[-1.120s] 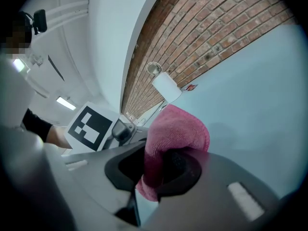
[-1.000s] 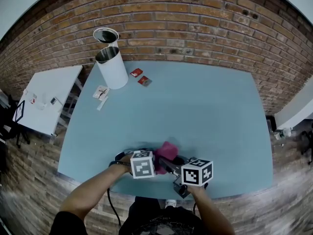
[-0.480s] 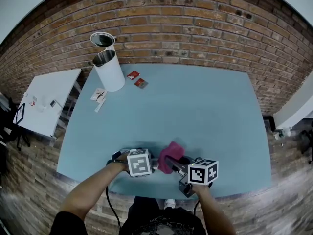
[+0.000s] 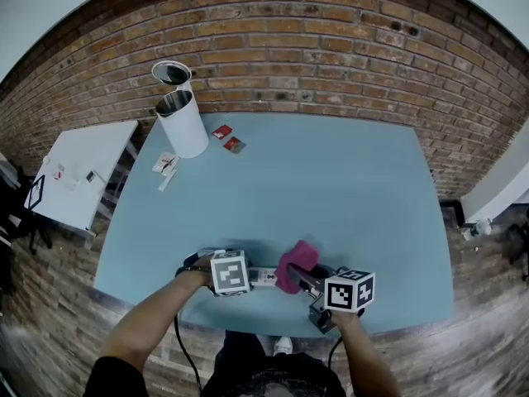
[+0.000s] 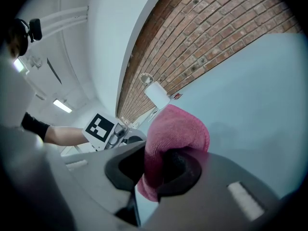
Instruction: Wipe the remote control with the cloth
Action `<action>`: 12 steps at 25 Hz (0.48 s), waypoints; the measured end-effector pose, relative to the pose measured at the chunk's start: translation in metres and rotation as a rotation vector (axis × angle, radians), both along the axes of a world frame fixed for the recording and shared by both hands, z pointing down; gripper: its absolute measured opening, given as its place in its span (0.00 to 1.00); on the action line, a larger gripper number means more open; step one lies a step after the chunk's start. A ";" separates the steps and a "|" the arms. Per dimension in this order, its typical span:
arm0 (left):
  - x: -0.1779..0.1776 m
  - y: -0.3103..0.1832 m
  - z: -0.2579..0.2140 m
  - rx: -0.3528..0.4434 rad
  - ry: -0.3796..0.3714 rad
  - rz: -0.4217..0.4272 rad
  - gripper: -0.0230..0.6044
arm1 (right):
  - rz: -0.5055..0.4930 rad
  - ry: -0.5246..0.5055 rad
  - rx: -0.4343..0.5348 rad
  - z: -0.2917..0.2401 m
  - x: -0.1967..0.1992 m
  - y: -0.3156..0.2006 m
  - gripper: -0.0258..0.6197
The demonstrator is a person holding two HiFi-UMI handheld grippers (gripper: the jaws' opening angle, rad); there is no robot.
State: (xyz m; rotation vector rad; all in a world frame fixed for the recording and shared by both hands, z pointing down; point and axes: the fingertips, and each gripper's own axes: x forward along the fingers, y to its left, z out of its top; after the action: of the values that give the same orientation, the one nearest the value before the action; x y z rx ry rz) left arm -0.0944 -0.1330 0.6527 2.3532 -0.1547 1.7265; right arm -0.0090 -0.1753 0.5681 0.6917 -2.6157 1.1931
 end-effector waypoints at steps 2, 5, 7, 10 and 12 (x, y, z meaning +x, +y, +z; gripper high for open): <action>0.000 0.000 -0.001 0.000 -0.004 -0.002 0.43 | 0.006 -0.001 -0.004 0.002 0.007 0.000 0.14; -0.003 0.000 -0.002 0.015 -0.007 -0.024 0.44 | 0.020 -0.006 -0.005 0.001 0.013 0.001 0.14; -0.006 -0.004 -0.005 0.047 0.002 -0.066 0.46 | 0.029 -0.012 0.012 -0.006 0.014 0.002 0.14; -0.016 -0.009 -0.014 0.106 0.015 -0.139 0.46 | 0.043 -0.002 0.059 -0.018 0.014 0.005 0.14; -0.019 -0.011 -0.027 0.156 0.049 -0.193 0.45 | 0.054 0.022 0.098 -0.025 0.015 0.008 0.14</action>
State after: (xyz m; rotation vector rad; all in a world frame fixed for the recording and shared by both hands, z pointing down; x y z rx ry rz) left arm -0.1137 -0.1440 0.6256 2.3935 -0.5077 1.6176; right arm 0.0056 -0.1675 0.5427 0.7930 -2.6689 1.0704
